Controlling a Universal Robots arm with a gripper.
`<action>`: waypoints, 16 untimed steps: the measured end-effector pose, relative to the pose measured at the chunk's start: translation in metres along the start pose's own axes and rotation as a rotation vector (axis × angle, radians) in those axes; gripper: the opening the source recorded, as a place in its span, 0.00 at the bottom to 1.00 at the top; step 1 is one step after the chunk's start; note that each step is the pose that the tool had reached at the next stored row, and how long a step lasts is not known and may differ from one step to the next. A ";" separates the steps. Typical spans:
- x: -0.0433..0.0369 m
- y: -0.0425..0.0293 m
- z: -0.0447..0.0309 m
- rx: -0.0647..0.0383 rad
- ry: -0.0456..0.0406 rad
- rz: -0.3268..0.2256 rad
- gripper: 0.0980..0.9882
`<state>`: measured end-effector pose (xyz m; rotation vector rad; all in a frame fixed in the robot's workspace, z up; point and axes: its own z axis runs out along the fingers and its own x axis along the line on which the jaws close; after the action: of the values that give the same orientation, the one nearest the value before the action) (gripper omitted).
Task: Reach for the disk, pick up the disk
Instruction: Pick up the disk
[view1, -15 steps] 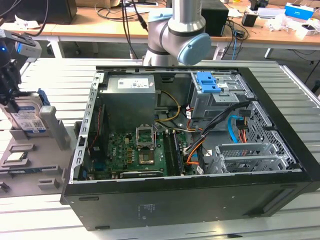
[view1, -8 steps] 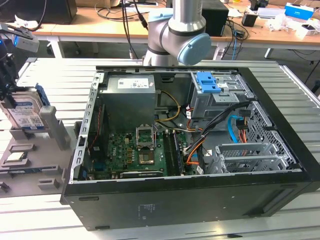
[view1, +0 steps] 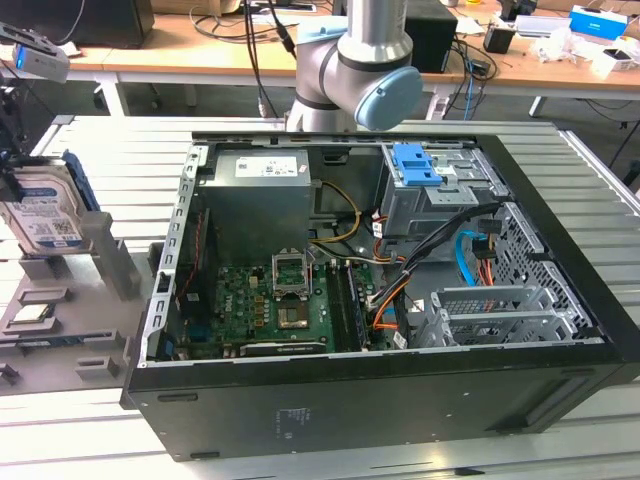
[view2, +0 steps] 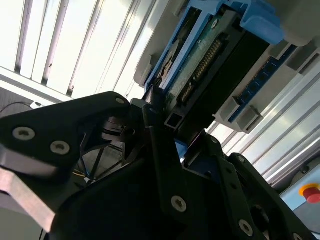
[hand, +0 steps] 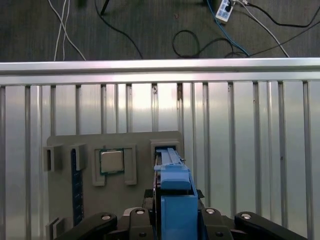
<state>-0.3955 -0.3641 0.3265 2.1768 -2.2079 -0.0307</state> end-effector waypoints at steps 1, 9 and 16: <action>0.0000 0.0000 -0.0014 0.000 0.0000 0.000 0.30; 0.0001 -0.0001 -0.0157 0.000 0.0000 0.000 0.30; 0.0002 -0.0007 -0.0249 0.000 0.0000 0.000 0.30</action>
<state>-0.3937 -0.3639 0.3514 2.1767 -2.2078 -0.0308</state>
